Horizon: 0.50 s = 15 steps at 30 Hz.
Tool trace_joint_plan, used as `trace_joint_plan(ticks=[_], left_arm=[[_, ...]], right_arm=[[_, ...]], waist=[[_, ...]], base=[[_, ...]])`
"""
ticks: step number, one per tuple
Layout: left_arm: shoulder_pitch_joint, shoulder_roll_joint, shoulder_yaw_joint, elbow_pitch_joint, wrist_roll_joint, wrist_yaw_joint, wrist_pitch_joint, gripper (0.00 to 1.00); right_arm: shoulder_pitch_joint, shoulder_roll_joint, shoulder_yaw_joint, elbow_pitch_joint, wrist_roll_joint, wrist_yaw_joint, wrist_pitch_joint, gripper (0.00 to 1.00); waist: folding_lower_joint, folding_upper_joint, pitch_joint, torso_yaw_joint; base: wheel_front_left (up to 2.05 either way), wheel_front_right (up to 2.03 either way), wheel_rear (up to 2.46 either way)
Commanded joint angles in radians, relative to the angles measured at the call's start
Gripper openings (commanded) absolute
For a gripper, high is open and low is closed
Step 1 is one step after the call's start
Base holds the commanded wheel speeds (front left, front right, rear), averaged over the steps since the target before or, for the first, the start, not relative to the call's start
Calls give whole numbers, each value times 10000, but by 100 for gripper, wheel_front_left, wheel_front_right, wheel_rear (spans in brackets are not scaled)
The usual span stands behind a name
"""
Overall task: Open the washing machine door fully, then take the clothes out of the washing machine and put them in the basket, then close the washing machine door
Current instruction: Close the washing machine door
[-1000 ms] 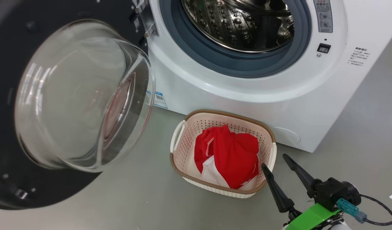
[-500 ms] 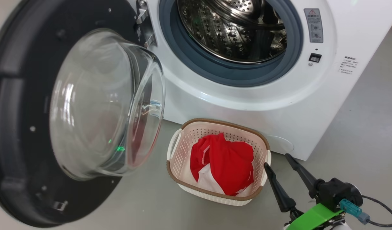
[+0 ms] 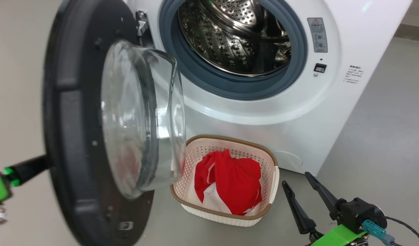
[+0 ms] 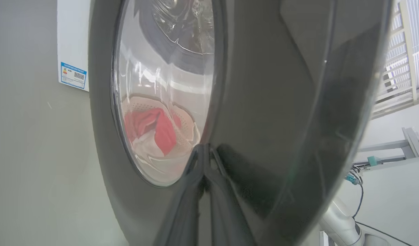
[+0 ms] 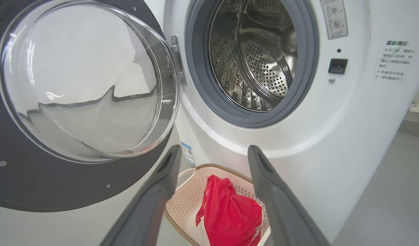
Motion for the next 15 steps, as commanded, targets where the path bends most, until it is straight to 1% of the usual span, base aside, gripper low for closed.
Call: trace_joint_plan(ticks=[1, 8, 15], left_arm=[[-280, 244, 186, -590, 119, -69, -137, 0], [-439, -376, -641, -1181, 516, -69, -985, 0], [-587, -1091, -1390, -1439, 1151, -69, -2430, 0]], right_arm=[[-36, 33, 139, -252, 52, 62, -63, 100], [18, 114, 128, -277, 67, 62, -63, 100], [91, 179, 101, -322, 82, 62, -63, 100]], waist=[[-1, 0, -86, -151], [-1, 0, -224, -595], [-1, 0, -298, -1031]], base=[[0, 0, 0], [0, 0, 0], [0, 0, 0]])
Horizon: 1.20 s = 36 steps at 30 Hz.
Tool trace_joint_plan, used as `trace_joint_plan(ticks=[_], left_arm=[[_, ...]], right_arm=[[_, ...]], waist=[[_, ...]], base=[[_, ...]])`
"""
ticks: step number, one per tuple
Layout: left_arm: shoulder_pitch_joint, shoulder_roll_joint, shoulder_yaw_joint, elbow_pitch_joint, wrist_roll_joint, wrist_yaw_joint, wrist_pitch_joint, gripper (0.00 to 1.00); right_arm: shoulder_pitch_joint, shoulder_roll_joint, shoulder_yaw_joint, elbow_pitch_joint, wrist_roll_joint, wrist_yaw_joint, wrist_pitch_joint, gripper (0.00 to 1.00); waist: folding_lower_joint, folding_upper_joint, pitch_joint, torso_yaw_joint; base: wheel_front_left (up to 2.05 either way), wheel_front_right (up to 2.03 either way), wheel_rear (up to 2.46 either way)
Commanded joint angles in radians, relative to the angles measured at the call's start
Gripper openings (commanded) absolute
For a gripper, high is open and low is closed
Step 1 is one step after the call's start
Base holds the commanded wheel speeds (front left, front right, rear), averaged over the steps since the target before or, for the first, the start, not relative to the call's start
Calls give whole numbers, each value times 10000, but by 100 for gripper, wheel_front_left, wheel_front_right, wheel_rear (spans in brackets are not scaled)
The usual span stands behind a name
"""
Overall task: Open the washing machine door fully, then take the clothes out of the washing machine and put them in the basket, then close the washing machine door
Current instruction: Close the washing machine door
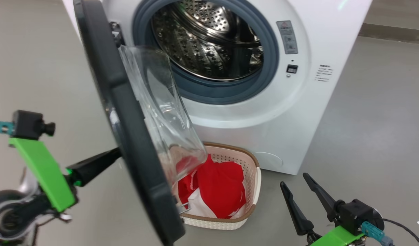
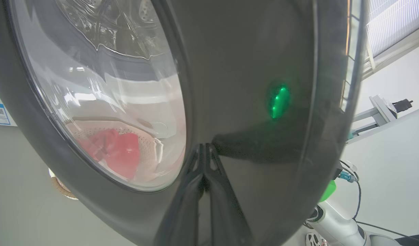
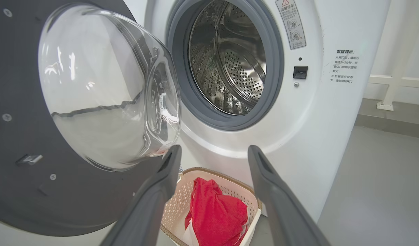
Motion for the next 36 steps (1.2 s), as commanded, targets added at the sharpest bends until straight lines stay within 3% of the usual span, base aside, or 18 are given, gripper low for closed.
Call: trace_joint_plan(ticks=[1, 16, 27, 36], left_arm=[[-571, 59, 176, -382, 150, -71, -438, 0], [-1331, -986, -1444, -9, 1229, -71, -3151, 0], [-2761, -1681, -2506, 1468, 1515, -71, -4862, 0], [-3826, -1830, -3424, 2609, 1909, -71, -6528, 0]], right_arm=[[35, -20, 155, -286, 80, 62, -63, 100], [-35, 51, -2, -354, 40, 62, -63, 100], [-364, 103, -84, -391, -34, 62, -63, 100], [-644, 111, -127, -411, -79, 62, -63, 100]], waist=[[0, 0, -33, -225], [0, 0, 213, -890], [0, 0, 660, -1362], [0, 0, 1071, -1841]], base=[[0, 0, 0], [0, 0, 0], [0, 0, 0], [0, 0, 0]])
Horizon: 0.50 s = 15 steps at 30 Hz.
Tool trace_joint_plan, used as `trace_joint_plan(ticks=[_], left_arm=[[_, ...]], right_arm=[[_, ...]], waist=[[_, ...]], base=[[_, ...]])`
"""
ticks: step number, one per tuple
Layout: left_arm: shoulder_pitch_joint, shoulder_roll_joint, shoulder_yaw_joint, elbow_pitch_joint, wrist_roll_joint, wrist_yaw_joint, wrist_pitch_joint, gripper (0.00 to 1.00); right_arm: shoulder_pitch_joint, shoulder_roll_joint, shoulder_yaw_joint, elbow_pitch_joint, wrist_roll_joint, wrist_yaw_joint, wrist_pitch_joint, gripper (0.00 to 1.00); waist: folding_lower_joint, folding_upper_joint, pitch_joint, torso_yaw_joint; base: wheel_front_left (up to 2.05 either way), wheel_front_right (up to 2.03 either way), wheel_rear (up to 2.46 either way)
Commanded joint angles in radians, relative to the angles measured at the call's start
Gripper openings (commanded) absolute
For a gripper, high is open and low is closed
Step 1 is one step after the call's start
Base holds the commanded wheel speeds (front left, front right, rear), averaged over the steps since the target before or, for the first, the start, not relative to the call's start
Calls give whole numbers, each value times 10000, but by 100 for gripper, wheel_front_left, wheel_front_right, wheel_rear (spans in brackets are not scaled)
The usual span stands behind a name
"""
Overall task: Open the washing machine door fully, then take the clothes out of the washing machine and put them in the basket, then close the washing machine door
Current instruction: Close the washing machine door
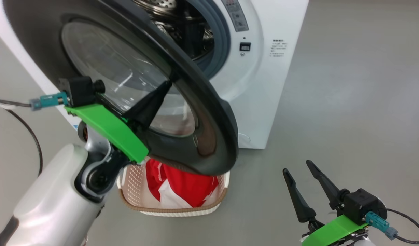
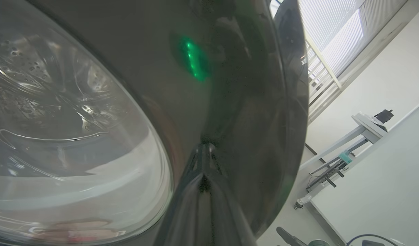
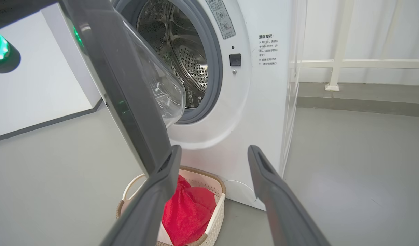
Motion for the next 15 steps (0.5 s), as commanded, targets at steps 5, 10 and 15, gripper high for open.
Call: trace_joint_plan(ticks=[5, 10, 15], left_arm=[[-1233, 197, 10, 376, -43, -69, -1026, 0], [-1915, 235, -334, 1018, -111, -69, -1748, 0], [-2395, 232, -734, 1479, -144, -69, -2186, 0]], right_arm=[[-591, 17, 115, -277, -100, 62, -63, 100], [-790, 27, 83, -294, -145, 62, -63, 100], [-906, 58, 52, -301, -170, 62, -63, 100]], waist=[[0, 0, 509, -442], [0, 0, 803, -718], [0, 0, 978, -919]], base=[[0, 0, 0], [0, 0, 0], [0, 0, 0]])
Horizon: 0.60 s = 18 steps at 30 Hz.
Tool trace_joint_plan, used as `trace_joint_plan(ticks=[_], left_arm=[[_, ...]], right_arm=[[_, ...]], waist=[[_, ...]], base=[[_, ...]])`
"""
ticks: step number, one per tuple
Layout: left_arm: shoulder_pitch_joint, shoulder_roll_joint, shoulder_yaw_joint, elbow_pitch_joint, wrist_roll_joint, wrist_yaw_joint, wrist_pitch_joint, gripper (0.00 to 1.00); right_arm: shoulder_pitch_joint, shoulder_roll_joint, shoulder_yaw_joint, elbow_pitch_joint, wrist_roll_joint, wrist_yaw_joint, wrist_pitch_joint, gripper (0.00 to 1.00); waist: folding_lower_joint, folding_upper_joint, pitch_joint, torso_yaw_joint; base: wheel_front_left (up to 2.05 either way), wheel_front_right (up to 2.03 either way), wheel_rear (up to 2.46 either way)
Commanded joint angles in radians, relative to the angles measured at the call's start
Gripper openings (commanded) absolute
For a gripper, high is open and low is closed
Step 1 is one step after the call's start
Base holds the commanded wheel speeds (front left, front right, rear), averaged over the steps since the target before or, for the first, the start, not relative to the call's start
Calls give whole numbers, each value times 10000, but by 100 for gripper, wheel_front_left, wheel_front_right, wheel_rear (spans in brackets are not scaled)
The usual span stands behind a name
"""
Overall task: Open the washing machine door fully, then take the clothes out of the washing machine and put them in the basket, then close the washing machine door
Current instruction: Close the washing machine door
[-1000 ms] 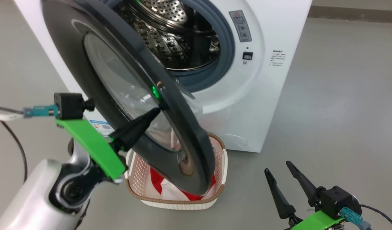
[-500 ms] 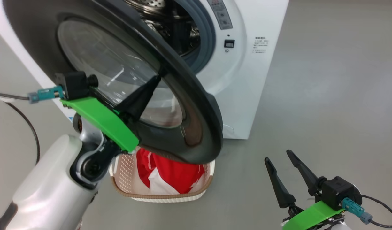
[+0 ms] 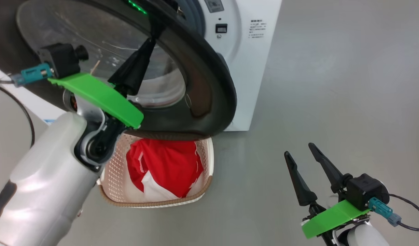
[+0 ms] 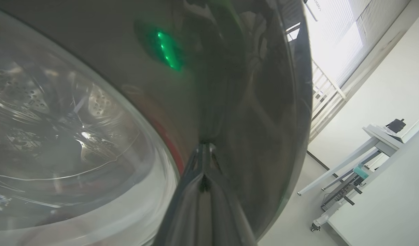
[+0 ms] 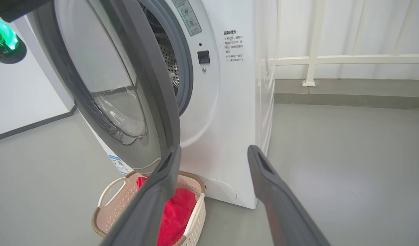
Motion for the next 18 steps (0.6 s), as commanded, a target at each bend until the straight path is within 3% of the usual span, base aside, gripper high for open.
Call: trace_joint_plan(ticks=[1, 18], left_arm=[[-536, 261, 255, -108, -71, -67, -121, 0], [-1644, 451, -878, 1317, -730, -67, -1354, 0]], right_arm=[[-284, 41, 224, -258, -88, 62, -63, 100], [-436, 211, 310, -210, -91, 62, -63, 100]], waist=[[0, 0, 152, -168], [0, 0, 297, -667]], base=[[0, 0, 0], [0, 0, 0]])
